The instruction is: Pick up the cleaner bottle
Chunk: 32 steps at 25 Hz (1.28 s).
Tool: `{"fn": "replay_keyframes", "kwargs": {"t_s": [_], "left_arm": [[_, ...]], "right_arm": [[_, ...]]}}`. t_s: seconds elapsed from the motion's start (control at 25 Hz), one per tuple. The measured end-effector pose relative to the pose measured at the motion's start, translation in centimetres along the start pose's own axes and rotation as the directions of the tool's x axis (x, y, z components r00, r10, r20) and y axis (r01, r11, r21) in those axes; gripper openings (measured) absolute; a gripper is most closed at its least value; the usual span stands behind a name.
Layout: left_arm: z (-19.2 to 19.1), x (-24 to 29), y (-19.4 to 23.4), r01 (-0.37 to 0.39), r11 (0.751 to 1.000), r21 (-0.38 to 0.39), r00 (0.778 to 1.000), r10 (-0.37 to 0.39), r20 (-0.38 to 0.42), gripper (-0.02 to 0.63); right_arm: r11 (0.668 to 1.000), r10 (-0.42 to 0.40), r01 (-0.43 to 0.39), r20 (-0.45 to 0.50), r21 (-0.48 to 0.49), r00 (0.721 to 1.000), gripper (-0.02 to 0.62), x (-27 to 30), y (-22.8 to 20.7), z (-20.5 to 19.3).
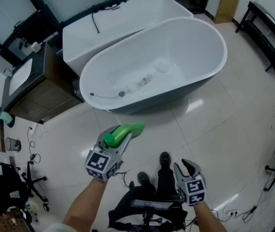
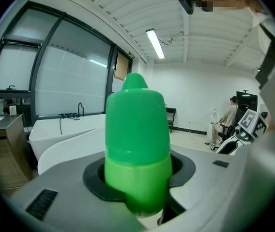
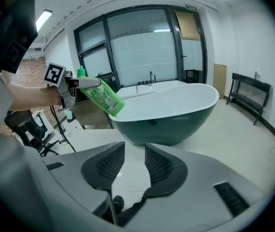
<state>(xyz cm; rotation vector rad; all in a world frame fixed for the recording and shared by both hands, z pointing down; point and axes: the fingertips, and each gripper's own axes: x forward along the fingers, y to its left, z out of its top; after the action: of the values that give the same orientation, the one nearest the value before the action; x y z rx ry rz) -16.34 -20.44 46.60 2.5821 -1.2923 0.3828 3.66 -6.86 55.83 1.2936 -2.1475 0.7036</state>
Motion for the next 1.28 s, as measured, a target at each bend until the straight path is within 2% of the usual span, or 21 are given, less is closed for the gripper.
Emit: {"fn": "replay_keyframes", "kwargs": {"t_s": [0.28,0.72,1.04,1.28], "left_arm": [[2.8,-4.5,-0.5,-0.024,1.0,-0.012,0.999,0.025,0.047,0.176],[7.4,-10.7,0.4,-0.065,0.998,-0.005,0.988,0.065,0.137,0.176],[8.5,-13.9,1.3,-0.067,0.997,-0.028,0.982,0.071,0.175,0.176],[8.2,-16.1,1.0,-0.059,0.997,-0.039,0.977,0.066,0.204,0.177]], "right_arm": [[1.0,-0.015,0.016,0.028,-0.01,0.999,0.141,-2.8,0.8,1.0],[0.997,-0.018,0.026,0.113,-0.074,0.993,0.141,-4.6,2.4,6.0],[0.993,-0.017,0.035,0.154,-0.111,0.988,0.141,-5.4,4.3,8.8],[0.992,-0.033,0.053,0.167,-0.112,0.985,0.141,-6.3,5.3,9.1]]}}
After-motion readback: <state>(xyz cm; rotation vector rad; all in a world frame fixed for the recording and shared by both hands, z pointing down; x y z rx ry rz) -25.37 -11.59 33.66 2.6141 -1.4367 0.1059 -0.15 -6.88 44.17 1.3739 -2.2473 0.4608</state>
